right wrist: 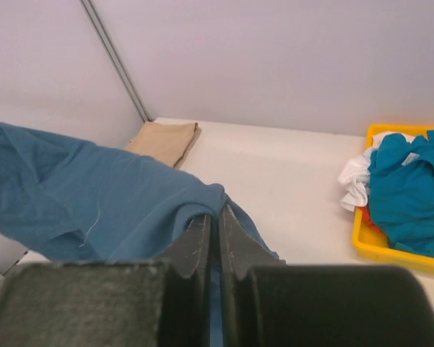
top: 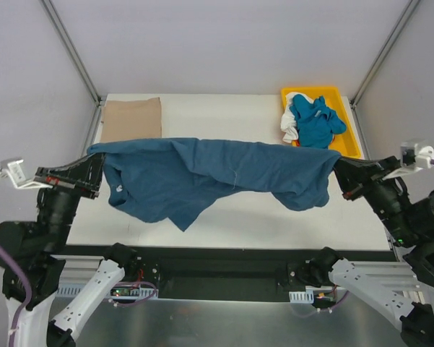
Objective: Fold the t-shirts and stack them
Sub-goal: Flatten out the tshirt
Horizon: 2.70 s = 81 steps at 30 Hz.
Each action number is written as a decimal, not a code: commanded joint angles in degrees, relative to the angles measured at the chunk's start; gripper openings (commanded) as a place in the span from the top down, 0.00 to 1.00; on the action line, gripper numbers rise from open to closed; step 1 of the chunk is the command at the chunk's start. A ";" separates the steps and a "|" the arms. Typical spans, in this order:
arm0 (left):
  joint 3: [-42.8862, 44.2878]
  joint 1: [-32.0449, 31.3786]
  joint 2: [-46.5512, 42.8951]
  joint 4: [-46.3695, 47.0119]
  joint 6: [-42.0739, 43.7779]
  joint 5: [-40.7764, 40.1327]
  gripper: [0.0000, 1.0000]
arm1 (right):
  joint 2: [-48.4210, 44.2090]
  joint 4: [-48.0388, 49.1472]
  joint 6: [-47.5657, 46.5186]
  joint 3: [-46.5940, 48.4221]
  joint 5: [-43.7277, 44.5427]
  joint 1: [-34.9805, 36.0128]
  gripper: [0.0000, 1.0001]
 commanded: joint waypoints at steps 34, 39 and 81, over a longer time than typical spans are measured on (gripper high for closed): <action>-15.74 16.02 46.10 -1.80 -7.54 10.96 0.01 | 48.93 -4.94 7.46 -10.07 7.67 -22.01 0.03; -28.82 15.93 35.30 -1.89 -12.20 20.18 0.01 | 41.63 -3.09 8.25 -16.66 6.26 -22.18 0.03; -32.55 13.56 47.92 -0.92 -13.52 18.18 0.71 | 38.90 -0.72 7.37 -23.62 2.04 -25.52 0.03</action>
